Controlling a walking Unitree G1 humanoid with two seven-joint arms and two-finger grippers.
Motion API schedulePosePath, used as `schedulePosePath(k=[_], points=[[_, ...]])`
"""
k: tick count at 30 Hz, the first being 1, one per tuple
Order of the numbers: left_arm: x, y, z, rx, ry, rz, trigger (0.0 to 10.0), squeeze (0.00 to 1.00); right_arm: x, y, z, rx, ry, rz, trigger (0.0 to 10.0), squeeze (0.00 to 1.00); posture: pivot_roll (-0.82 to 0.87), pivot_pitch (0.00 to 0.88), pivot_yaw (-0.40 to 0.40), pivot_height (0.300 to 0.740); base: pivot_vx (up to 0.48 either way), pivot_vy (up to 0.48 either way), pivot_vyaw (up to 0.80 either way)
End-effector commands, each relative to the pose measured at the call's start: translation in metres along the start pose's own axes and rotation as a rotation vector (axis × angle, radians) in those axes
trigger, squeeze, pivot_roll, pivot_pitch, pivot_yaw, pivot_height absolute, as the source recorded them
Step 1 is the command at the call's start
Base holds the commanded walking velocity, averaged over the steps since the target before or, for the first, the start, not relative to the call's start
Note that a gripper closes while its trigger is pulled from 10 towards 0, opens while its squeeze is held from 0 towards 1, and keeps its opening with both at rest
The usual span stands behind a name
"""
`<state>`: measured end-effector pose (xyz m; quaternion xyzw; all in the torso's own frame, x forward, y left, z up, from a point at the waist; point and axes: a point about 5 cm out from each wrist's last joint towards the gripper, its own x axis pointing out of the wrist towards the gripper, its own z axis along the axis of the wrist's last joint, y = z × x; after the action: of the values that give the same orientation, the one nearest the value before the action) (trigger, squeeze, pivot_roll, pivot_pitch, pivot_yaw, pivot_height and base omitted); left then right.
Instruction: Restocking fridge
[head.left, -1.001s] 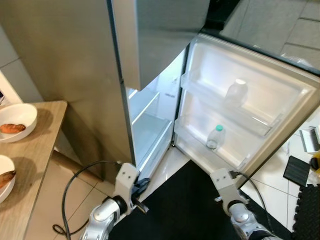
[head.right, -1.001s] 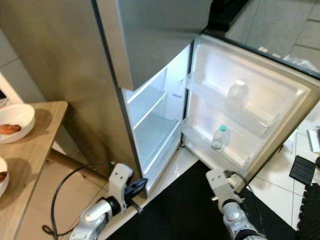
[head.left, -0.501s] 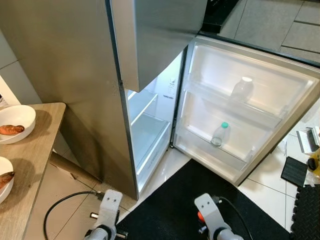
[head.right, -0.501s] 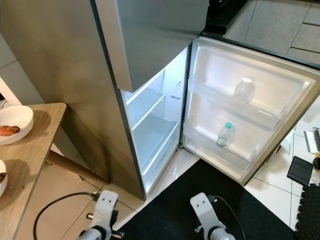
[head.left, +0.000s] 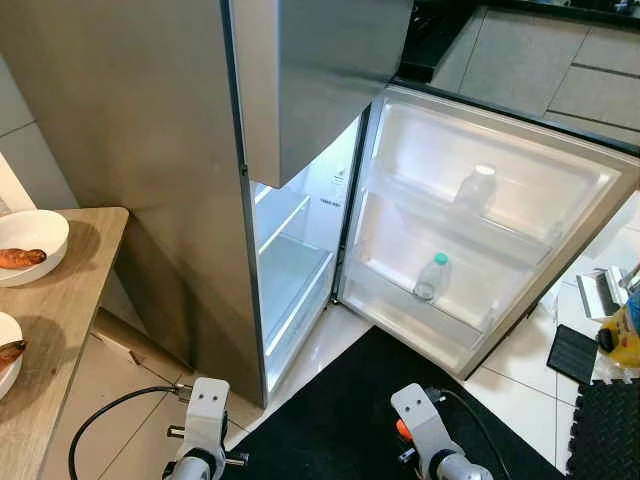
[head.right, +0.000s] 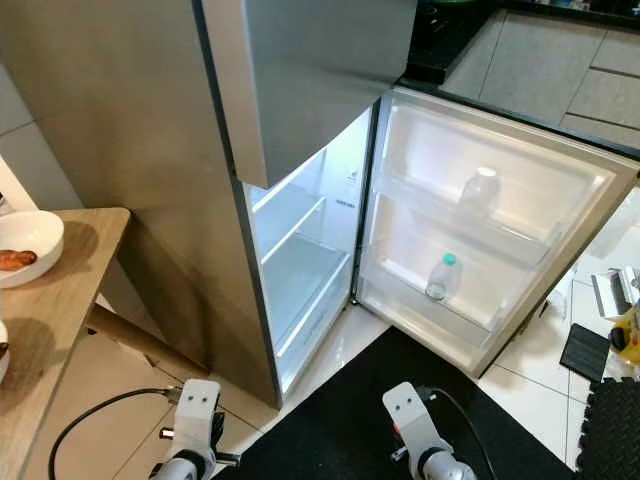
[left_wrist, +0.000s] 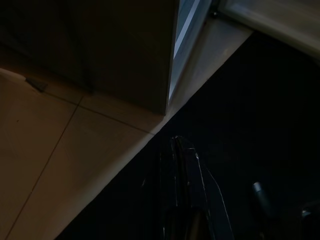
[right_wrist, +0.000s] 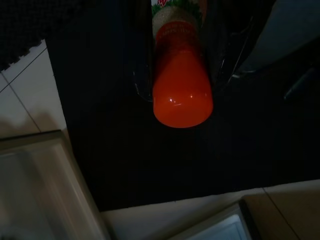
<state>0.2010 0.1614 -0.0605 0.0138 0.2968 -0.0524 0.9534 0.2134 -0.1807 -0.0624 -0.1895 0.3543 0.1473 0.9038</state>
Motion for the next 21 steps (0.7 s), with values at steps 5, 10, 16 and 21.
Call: schedulePosePath(k=[5, 10, 16, 21], points=[[-0.003, -0.006, -0.009, -0.035, 0.015, -0.013, 10.0, 0.0, -0.001, 0.001, -0.004, 0.01, 0.015, 0.007, 10.0, 0.0, -0.13, 0.045, -0.055, 0.74, 0.0, 0.0, -0.42], [-0.003, -0.007, -0.009, -0.031, 0.014, -0.022, 10.0, 0.0, -0.003, 0.001, -0.008, 0.013, 0.023, 0.002, 10.0, 0.0, -0.13, 0.04, -0.047, 0.74, 0.0, 0.0, -0.8], [-0.002, -0.007, -0.006, -0.02, 0.007, -0.033, 10.0, 0.0, -0.005, 0.001, -0.013, 0.023, 0.028, -0.013, 10.0, 0.0, -0.14, 0.04, -0.041, 0.74, 0.0, 0.0, -0.8], [-0.001, -0.008, -0.005, -0.016, 0.002, -0.041, 10.0, 0.0, -0.005, 0.0, -0.014, 0.028, 0.03, -0.022, 10.0, 0.0, -0.14, 0.042, -0.038, 0.74, 0.0, 0.0, -0.8]])
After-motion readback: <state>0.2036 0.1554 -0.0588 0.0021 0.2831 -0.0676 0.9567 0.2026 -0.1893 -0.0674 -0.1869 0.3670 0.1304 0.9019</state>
